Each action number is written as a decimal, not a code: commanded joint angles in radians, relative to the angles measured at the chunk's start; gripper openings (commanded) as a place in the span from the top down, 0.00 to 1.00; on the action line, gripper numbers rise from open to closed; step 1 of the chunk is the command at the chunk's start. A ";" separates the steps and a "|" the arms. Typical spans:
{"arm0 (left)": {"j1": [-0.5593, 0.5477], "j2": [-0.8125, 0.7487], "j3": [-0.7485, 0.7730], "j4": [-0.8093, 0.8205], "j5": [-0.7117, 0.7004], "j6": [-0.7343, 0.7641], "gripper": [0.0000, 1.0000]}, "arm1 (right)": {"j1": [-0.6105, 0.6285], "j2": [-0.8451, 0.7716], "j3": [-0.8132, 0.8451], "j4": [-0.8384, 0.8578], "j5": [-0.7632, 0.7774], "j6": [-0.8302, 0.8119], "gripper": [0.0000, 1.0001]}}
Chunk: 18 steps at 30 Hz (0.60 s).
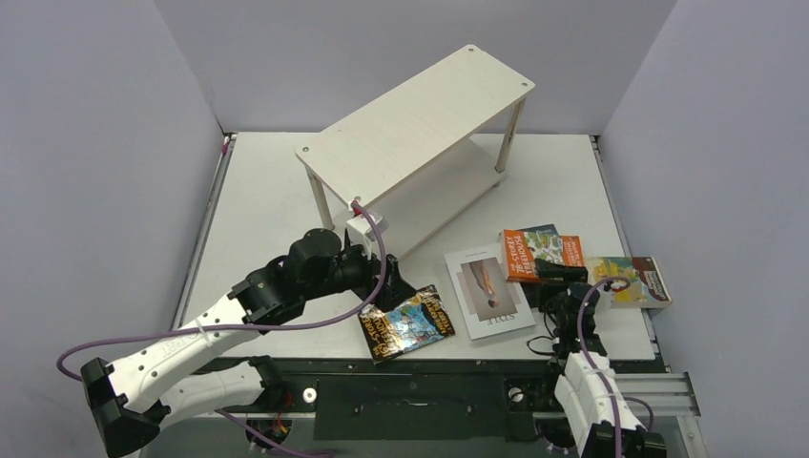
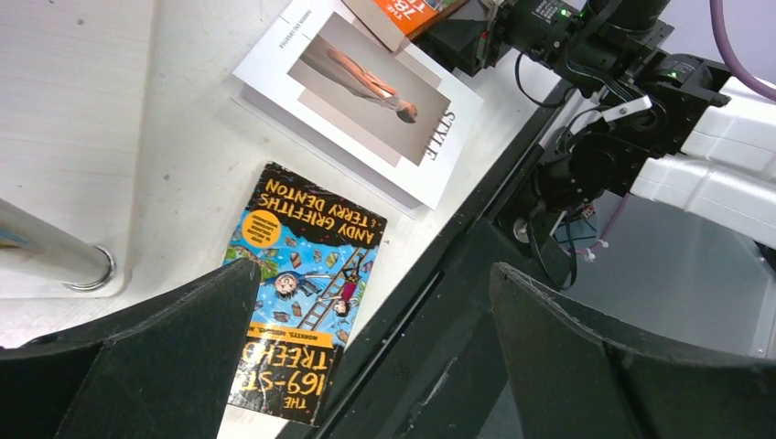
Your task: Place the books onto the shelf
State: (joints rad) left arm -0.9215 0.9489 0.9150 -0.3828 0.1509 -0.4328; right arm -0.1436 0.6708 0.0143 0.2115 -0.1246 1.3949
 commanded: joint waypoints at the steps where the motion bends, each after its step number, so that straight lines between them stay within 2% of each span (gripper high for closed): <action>1: -0.004 -0.019 0.046 0.060 -0.057 0.039 0.04 | -0.034 0.012 -0.095 0.089 0.048 0.000 0.49; 2: -0.004 -0.016 0.048 0.056 -0.064 0.040 0.04 | -0.045 0.004 -0.094 0.064 0.051 -0.003 0.67; 3: -0.004 -0.014 0.050 0.055 -0.068 0.042 0.04 | -0.049 -0.012 -0.092 0.047 0.062 -0.008 0.75; 4: -0.004 -0.009 0.053 0.048 -0.074 0.043 0.04 | -0.054 -0.020 -0.088 0.009 0.069 -0.010 0.95; 5: -0.004 -0.004 0.056 0.041 -0.077 0.046 0.04 | -0.056 -0.041 -0.086 -0.008 0.078 -0.017 0.99; 12: -0.004 0.037 0.117 -0.007 -0.133 0.037 0.04 | -0.065 -0.190 -0.001 -0.181 0.055 -0.110 1.00; 15: -0.007 0.126 0.259 -0.126 -0.209 0.025 0.04 | -0.065 -0.285 0.098 -0.263 0.040 -0.173 1.00; 18: -0.046 0.201 0.382 -0.197 -0.230 0.056 0.04 | -0.064 -0.302 0.177 -0.248 -0.050 -0.267 1.00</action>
State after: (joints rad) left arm -0.9283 1.0744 1.1229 -0.5114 -0.0216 -0.4122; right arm -0.2035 0.4099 0.0463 -0.0456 -0.0864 1.2842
